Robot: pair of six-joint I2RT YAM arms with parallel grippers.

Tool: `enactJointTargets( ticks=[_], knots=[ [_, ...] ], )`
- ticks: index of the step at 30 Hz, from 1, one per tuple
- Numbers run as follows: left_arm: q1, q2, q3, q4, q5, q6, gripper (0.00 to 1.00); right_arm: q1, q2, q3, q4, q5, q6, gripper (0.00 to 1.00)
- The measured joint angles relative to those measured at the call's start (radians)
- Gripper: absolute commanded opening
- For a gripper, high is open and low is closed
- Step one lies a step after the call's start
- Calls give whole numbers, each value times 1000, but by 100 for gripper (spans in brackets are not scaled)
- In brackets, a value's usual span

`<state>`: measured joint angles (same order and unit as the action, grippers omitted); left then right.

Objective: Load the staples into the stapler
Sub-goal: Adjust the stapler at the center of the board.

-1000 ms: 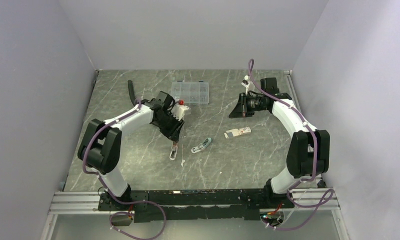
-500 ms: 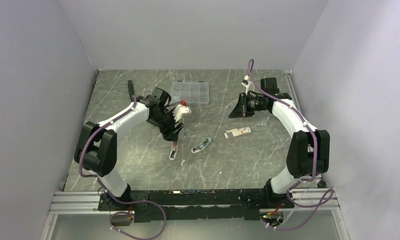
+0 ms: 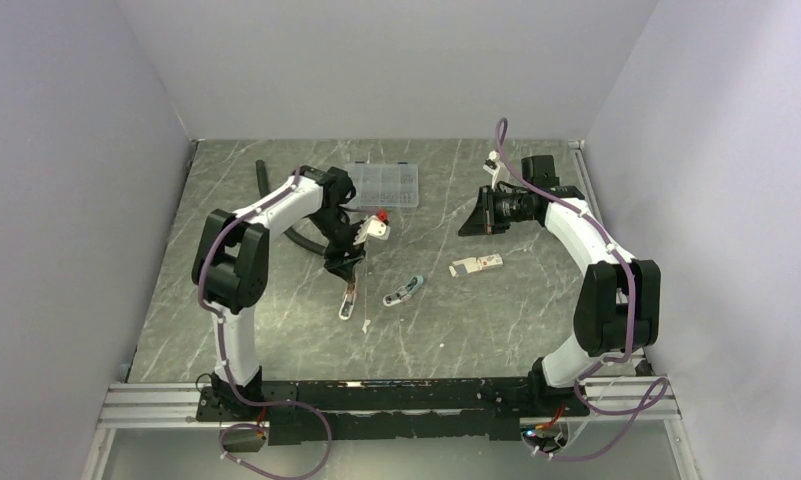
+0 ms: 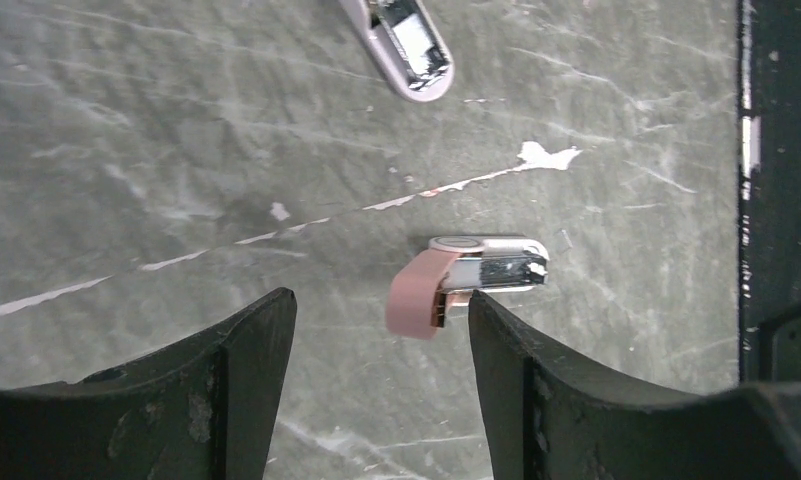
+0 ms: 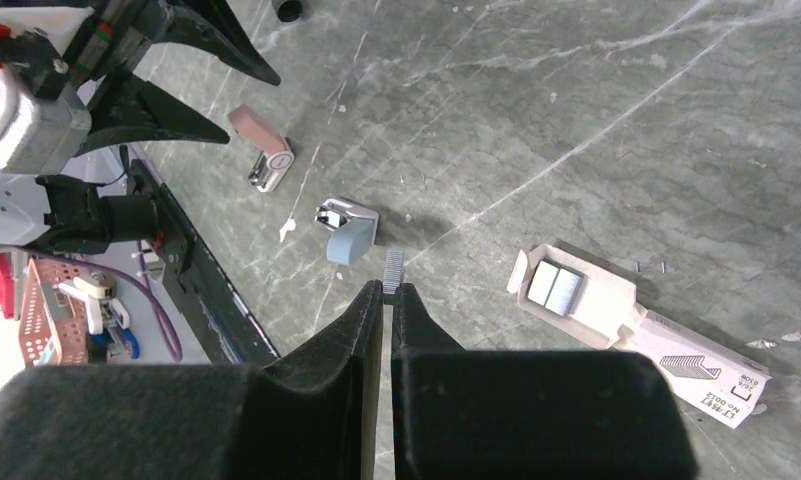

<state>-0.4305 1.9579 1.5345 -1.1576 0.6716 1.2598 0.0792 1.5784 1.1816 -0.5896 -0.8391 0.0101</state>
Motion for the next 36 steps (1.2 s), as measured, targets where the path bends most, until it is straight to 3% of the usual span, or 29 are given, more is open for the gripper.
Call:
enactJointTargets(
  ticks=[4, 10, 16, 19, 29, 36],
  knots=[
    [-6, 32, 11, -68, 16, 39, 64, 0, 0, 0, 0, 0, -5, 0],
    [-31, 37, 6, -87, 20, 20, 40, 0, 0, 0, 0, 0, -8, 0],
    [-37, 26, -63, -15, 21, -120, 12, 0, 0, 0, 0, -7, -11, 0],
    [-28, -42, -141, 54, 13, -239, 7, 0, 0, 0, 2, -9, -11, 0],
    [-30, -222, -330, 269, -142, -821, 12, 0, 27, 0, 27, -24, -8, 0],
    [-13, -332, -437, 426, -111, -989, 29, 0, 31, 0, 27, -14, -11, 0]
  ],
)
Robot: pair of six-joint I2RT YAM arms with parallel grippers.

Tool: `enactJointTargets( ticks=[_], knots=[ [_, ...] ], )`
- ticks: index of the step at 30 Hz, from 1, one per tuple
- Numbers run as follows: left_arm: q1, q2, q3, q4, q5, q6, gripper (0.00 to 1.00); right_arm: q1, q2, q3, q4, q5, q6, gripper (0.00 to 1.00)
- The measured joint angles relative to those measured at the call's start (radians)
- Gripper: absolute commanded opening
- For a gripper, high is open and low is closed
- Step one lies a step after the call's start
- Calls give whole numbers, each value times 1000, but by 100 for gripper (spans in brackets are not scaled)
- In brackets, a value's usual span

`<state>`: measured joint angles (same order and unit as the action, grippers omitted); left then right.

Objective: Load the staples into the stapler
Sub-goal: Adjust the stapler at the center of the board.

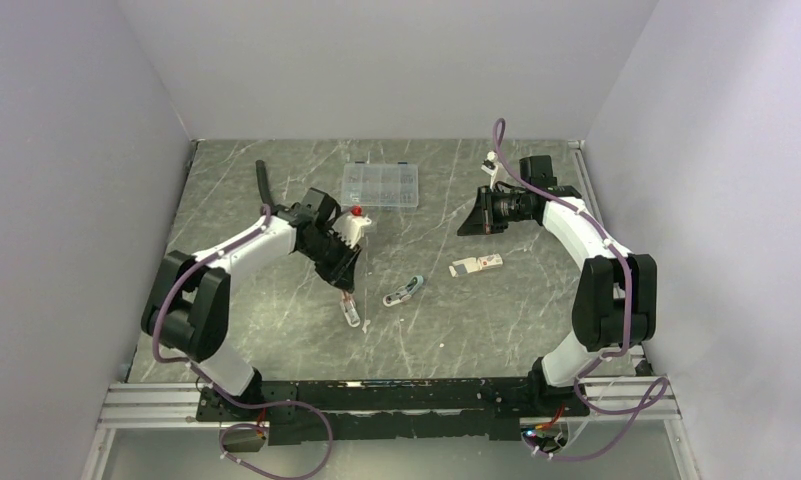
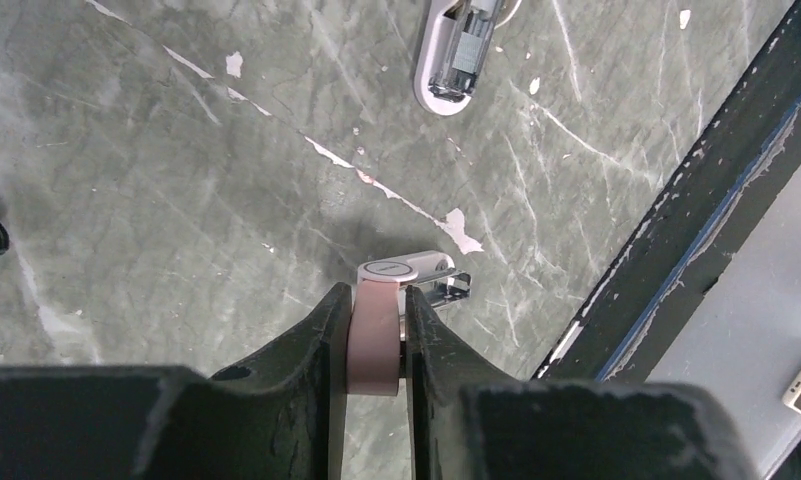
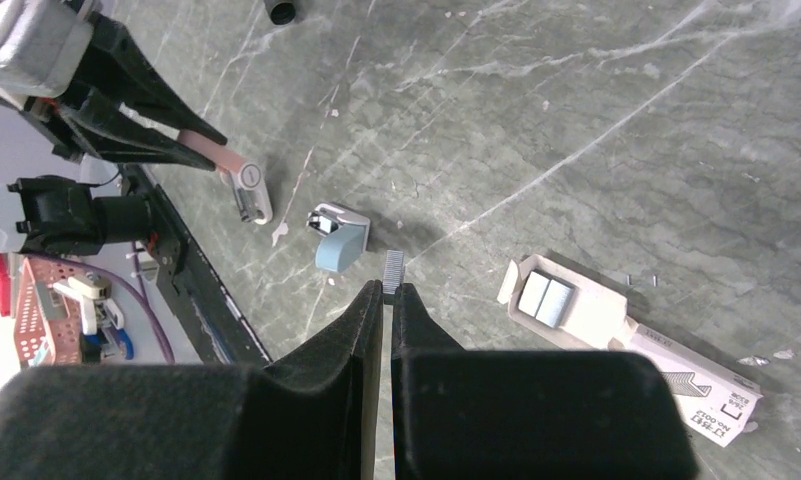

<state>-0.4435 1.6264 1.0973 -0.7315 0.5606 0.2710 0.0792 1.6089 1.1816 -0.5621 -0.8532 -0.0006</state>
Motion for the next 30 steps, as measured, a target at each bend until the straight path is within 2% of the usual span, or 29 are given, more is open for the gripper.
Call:
enactJointTargets(
  ticks=[5, 11, 16, 20, 25, 30],
  knots=[
    [2, -43, -45, 30, 9, 40, 44, 0, 0, 0, 0, 16, -3, 0],
    [11, -99, -98, 38, 27, 184, 65, 0, 0, 0, 0, 19, -8, 0],
    [22, -140, -78, 5, 47, 321, 82, 0, 0, 0, 0, 28, -12, 0],
    [27, -183, -62, -48, 79, 575, 83, 0, 0, 0, 10, 33, -18, 0],
    [19, -158, 33, -238, 119, 1019, 82, 0, 0, -6, 24, 33, -19, 0],
    [-50, -86, 67, -322, 32, 1281, 76, 0, -7, -38, 41, 33, -23, 0]
  ],
)
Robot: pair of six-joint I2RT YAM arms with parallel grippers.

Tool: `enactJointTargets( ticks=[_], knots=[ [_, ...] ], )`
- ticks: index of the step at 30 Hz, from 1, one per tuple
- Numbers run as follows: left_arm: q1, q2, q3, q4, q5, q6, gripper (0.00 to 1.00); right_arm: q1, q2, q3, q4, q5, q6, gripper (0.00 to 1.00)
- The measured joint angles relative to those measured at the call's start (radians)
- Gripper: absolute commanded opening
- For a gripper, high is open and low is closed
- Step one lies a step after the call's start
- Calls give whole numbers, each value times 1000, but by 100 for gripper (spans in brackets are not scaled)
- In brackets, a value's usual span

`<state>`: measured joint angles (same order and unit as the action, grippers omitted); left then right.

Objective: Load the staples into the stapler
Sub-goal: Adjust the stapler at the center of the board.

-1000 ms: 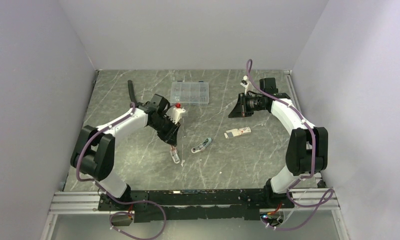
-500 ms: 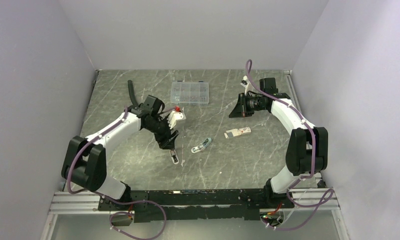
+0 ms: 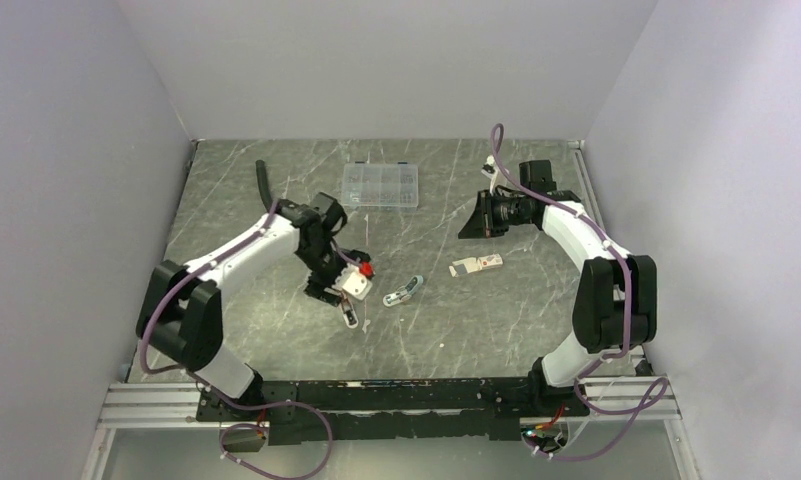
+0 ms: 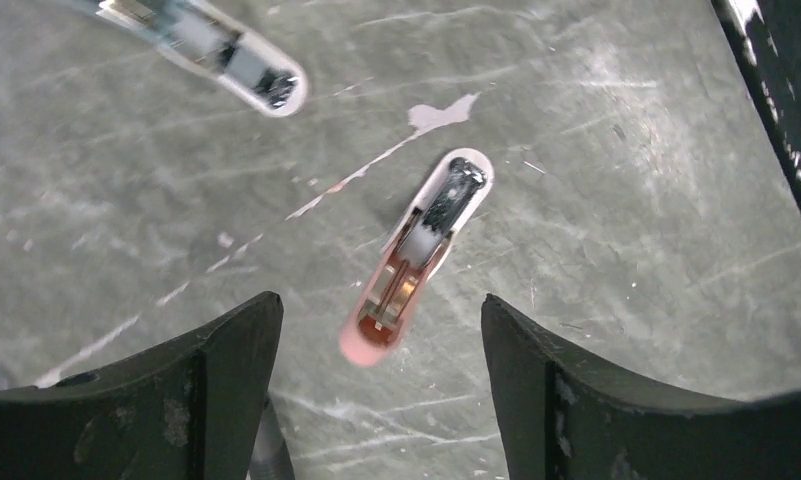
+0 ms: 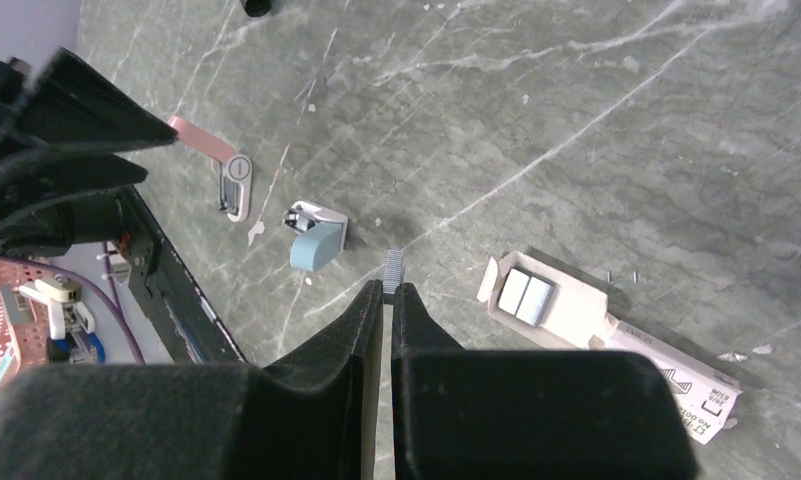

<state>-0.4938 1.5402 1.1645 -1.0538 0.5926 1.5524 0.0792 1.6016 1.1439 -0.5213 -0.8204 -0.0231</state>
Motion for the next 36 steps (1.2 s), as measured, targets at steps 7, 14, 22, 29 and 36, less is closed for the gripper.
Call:
enactJointTargets(
  ticks=[7, 14, 22, 29, 36],
  knots=[
    [-103, 105, 14, -28, -121, 131, 70, 0, -26, -14, 0, 0, -5, 0],
    [-108, 121, 14, -22, -204, 187, 63, 0, -51, -19, 0, 0, -11, 0],
    [-108, 121, -23, 31, -243, 187, 45, 0, -51, -22, 0, -1, -12, 0],
    [-108, 89, -89, 79, -251, 90, 26, 0, -51, -22, -1, -5, -13, 0],
    [-108, -40, -161, 196, -252, -247, 19, 3, -51, -22, 7, -25, -18, 0]
  ],
)
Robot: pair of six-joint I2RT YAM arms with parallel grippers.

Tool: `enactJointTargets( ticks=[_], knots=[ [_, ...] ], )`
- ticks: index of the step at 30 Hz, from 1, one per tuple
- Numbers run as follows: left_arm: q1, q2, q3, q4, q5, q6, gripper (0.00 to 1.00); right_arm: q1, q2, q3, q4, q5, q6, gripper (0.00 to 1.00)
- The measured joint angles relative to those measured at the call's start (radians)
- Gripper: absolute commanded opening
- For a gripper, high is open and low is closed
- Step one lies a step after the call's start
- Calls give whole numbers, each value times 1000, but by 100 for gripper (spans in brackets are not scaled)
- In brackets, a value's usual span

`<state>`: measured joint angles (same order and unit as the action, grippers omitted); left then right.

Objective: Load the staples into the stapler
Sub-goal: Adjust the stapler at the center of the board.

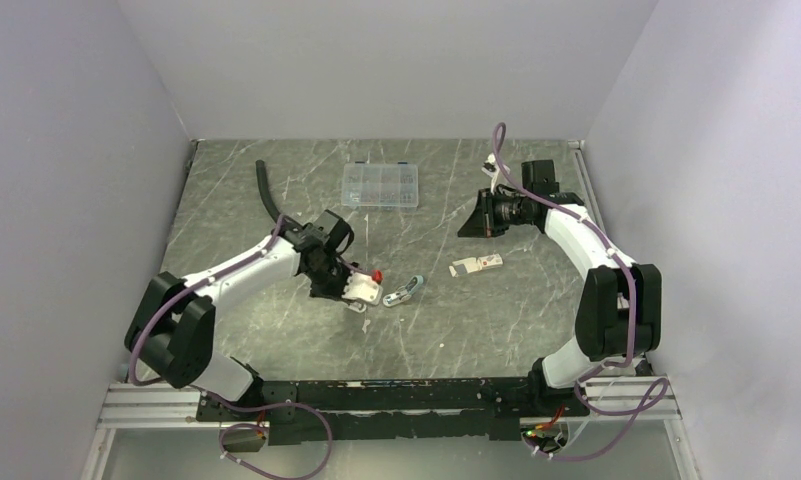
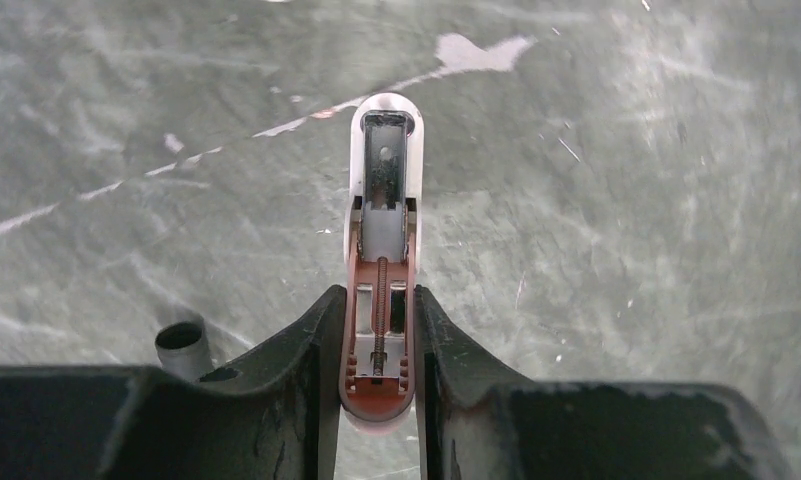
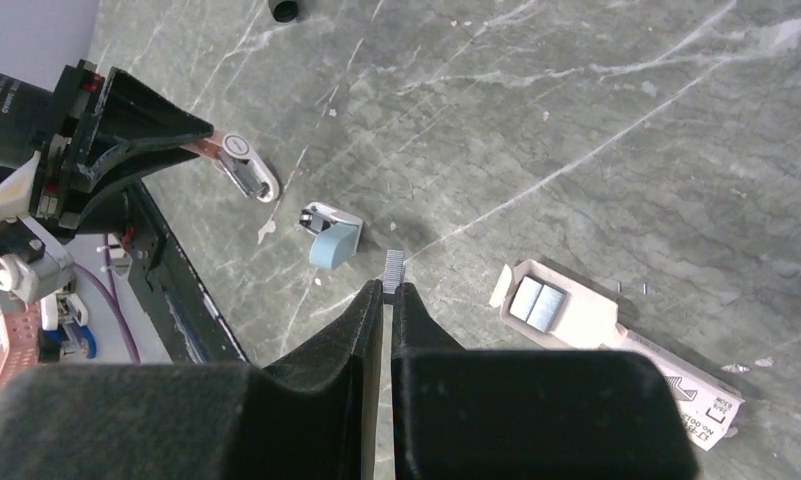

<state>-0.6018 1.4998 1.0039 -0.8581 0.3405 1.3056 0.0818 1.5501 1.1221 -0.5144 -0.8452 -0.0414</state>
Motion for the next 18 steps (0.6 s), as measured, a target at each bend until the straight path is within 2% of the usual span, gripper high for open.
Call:
enactJointTargets(
  ticks=[7, 14, 18],
  knots=[
    [0, -39, -50, 192, -27, -351, 19, 69, 33, 8, 79, -19, 56, 0],
    [0, 64, -51, 396, -69, -559, 16, 167, 148, 35, 186, -23, 163, 0],
    [4, 115, -25, 420, -85, -644, 20, 216, 230, 68, 227, -32, 207, 0]
  ],
)
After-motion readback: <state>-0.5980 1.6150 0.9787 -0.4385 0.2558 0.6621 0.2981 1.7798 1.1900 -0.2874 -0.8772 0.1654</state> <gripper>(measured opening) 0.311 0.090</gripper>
